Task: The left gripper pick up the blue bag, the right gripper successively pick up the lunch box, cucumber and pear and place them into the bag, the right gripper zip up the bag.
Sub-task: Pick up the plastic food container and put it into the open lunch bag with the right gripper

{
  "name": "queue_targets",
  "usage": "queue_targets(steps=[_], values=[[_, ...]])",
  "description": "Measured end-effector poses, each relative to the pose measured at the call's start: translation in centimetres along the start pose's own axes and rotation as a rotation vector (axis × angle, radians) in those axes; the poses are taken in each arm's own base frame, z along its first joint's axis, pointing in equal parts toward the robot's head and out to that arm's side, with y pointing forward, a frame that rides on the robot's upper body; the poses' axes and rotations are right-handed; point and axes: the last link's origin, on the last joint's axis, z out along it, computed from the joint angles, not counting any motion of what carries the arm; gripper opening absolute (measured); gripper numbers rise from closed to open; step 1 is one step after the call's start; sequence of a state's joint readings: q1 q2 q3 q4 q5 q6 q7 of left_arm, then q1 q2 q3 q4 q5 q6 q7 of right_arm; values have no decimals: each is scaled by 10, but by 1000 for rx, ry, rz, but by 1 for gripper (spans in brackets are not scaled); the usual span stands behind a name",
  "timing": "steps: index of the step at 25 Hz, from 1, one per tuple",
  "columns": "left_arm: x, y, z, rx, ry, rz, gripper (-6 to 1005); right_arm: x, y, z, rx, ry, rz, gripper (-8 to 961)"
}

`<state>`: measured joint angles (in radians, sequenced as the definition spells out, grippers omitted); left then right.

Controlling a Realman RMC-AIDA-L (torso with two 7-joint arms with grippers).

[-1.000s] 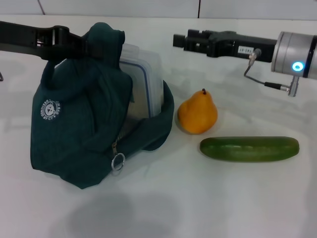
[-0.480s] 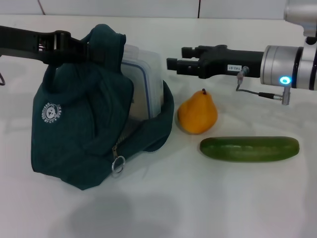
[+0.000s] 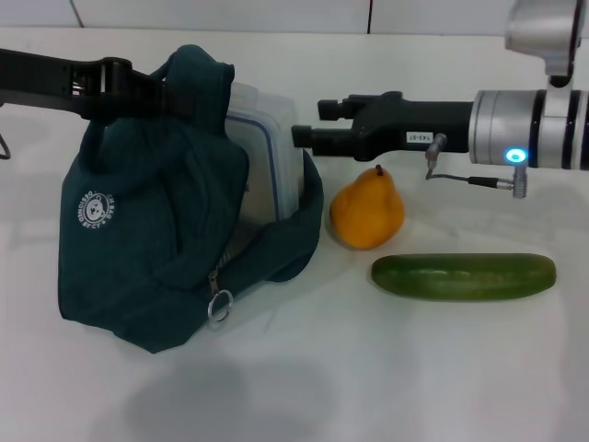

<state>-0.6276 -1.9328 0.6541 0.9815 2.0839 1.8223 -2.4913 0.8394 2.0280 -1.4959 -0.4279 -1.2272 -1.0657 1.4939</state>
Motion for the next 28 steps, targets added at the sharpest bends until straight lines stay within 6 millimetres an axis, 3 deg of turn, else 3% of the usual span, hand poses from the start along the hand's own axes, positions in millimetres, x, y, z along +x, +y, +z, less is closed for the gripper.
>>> queue_targets(steps=[14,28], values=[[0,0,1,-1,-3,7,37,-3,12,13,-55,25,-61,665],[-1,0,2,-5,-4,14,37,-5,38,31,-166,66,-158,665]])
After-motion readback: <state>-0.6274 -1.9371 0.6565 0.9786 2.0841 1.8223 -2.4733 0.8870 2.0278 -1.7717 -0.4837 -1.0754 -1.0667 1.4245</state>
